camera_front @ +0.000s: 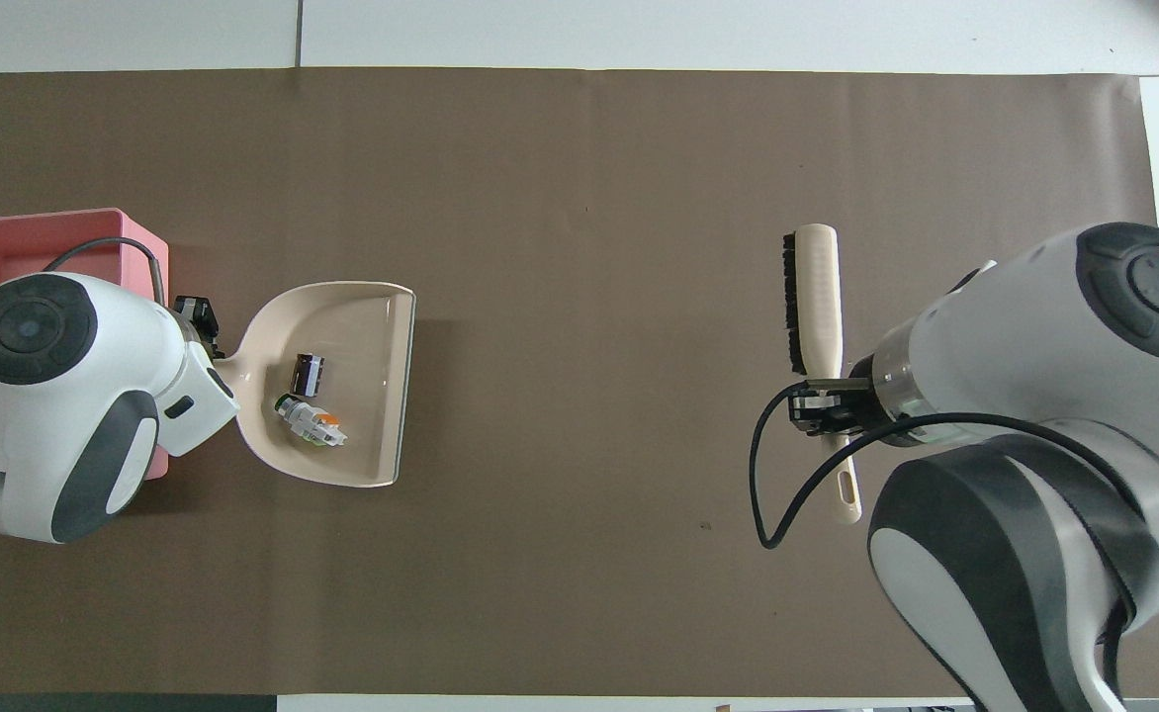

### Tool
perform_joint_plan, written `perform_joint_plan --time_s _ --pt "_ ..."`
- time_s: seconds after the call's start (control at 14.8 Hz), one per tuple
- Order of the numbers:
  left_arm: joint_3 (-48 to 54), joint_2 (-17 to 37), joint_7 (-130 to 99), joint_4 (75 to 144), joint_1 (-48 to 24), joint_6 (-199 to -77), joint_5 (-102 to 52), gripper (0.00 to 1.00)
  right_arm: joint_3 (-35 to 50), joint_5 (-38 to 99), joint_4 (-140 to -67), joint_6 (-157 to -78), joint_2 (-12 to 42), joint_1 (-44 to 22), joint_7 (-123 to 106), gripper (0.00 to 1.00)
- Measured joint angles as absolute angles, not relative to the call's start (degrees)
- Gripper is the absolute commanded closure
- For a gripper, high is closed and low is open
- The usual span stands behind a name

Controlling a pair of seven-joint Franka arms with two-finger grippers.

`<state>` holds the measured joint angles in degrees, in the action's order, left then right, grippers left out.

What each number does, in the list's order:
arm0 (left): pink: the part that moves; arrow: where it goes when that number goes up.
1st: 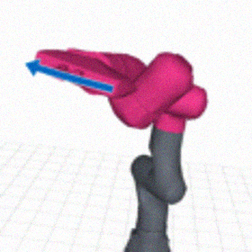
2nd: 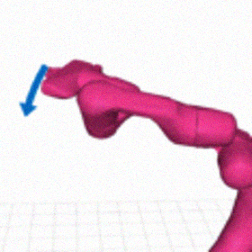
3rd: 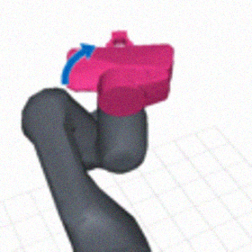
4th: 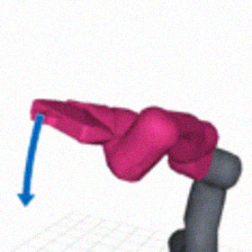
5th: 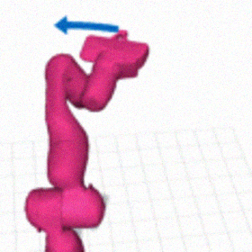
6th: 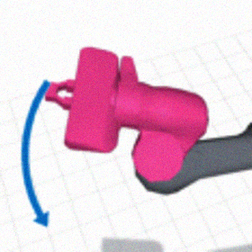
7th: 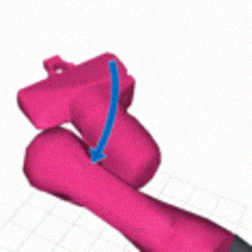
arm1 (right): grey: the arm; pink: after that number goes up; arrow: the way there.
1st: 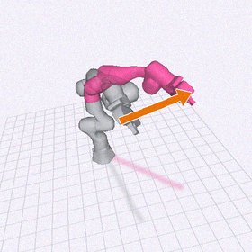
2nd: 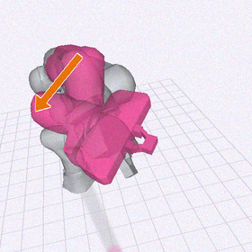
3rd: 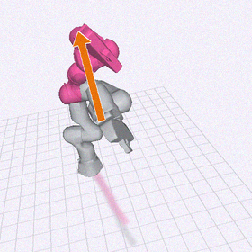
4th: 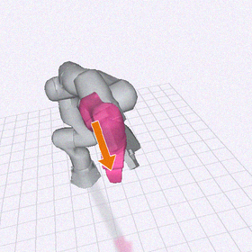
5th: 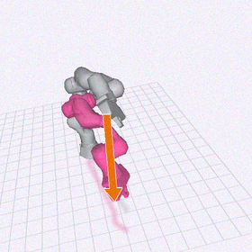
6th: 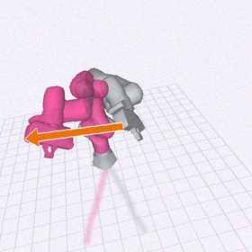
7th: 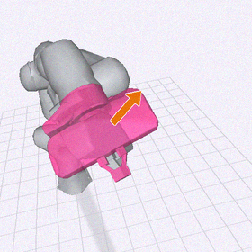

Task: Clean e-waste and dump in bin
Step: 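Tip the dustpan over the pink bin with the left gripper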

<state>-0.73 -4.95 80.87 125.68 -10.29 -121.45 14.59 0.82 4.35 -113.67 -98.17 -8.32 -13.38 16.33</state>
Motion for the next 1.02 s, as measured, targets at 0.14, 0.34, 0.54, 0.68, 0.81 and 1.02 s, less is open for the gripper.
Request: perform_joint_plan --time_s 0.14,0.34,0.54,0.68,0.81,1.02 --pt "-0.93 -5.24 84.76 122.67 -6.01 -119.78 13.57 1.0 0.92 2.08 -114.88 -98.12 -8.23 -7.55 8.58 1.0" --pt "-1.21 -5.25 90.58 118.9 0.9 -118.37 12.75 0.99 0.92 0.46 -117.03 -99.87 -7.12 0.88 -2.51 1.0" --pt "-1.37 -4.75 96.37 115.83 7.98 -118.13 12.34 0.99 0.96 0.11 -120.92 -106.97 -4.66 6.48 -7.23 1.0" --pt "-1.46 -3.6 102.56 113.45 13.63 -118.13 12.27 0.99 0.99 0.04 -124.25 -112.6 -3.42 8.62 -7.46 1.0" --pt "-1.59 -1.42 107.81 109.85 18.94 -118.17 12.22 0.99 1.02 0.02 -126.93 -115.9 -2.96 9.82 -7.46 1.0" --pt "-1.66 2.19 109.71 106.35 21.95 -118.93 13.77 1.0 1.07 0.0 -129.71 -117.84 -2.95 11.51 -9.49 1.0"
